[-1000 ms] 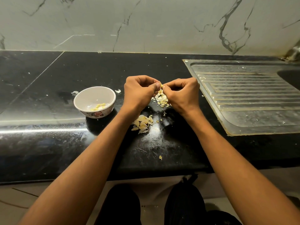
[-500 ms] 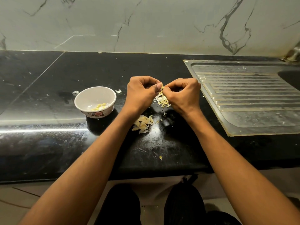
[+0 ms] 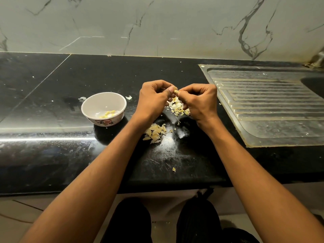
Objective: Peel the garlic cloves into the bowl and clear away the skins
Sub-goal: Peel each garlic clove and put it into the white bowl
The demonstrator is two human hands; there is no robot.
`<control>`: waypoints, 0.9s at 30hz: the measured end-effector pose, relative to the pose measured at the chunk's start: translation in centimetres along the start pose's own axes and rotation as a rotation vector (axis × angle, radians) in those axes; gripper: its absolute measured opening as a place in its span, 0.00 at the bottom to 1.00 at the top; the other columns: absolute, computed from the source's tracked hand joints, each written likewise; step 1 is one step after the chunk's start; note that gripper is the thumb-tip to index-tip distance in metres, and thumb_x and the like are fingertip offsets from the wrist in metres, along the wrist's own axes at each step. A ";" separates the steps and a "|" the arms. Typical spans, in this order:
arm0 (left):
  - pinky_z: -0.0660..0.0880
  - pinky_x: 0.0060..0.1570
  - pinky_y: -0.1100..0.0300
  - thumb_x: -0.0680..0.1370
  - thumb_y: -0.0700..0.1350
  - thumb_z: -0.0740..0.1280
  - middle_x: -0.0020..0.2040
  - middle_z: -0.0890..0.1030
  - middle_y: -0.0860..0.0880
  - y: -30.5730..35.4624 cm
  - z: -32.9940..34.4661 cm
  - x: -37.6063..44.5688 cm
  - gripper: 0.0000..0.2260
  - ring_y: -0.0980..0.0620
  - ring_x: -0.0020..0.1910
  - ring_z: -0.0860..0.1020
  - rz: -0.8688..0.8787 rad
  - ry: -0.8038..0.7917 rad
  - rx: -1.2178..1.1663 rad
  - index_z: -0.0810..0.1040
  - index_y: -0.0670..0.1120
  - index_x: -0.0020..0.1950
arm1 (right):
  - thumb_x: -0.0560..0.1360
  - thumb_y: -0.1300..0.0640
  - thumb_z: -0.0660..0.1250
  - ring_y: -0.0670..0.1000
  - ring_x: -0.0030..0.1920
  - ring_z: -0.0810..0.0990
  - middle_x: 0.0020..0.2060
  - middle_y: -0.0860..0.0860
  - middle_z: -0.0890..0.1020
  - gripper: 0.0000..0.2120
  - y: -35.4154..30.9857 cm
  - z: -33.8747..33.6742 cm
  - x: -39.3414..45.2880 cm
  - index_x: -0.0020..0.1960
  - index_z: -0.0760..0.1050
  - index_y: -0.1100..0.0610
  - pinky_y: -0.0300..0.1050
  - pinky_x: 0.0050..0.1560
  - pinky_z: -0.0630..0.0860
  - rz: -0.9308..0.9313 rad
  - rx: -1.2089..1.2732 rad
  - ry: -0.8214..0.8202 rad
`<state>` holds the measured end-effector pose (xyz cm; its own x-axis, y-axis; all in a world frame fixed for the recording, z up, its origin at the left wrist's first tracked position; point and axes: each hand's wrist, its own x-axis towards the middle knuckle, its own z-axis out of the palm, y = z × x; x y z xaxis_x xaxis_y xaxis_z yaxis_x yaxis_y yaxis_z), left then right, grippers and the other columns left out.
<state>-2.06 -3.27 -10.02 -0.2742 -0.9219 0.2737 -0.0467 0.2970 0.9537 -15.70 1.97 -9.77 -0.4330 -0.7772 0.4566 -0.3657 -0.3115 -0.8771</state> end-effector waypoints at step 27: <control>0.77 0.35 0.61 0.79 0.32 0.66 0.38 0.84 0.40 0.6 -0.2 -0.3 0.08 0.50 0.35 0.79 -0.117 -0.002 -0.212 0.85 0.36 0.47 | 0.66 0.61 0.72 0.44 0.25 0.77 0.26 0.48 0.82 0.04 -0.6 -0.1 -0.2 0.33 0.84 0.56 0.41 0.30 0.73 0.029 0.041 -0.027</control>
<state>-1.85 -2.84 -9.54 -0.2806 -0.9464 0.1599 0.1241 0.1294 0.9838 -15.53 2.34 -9.32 -0.4204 -0.8004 0.4275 -0.3193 -0.3105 -0.8954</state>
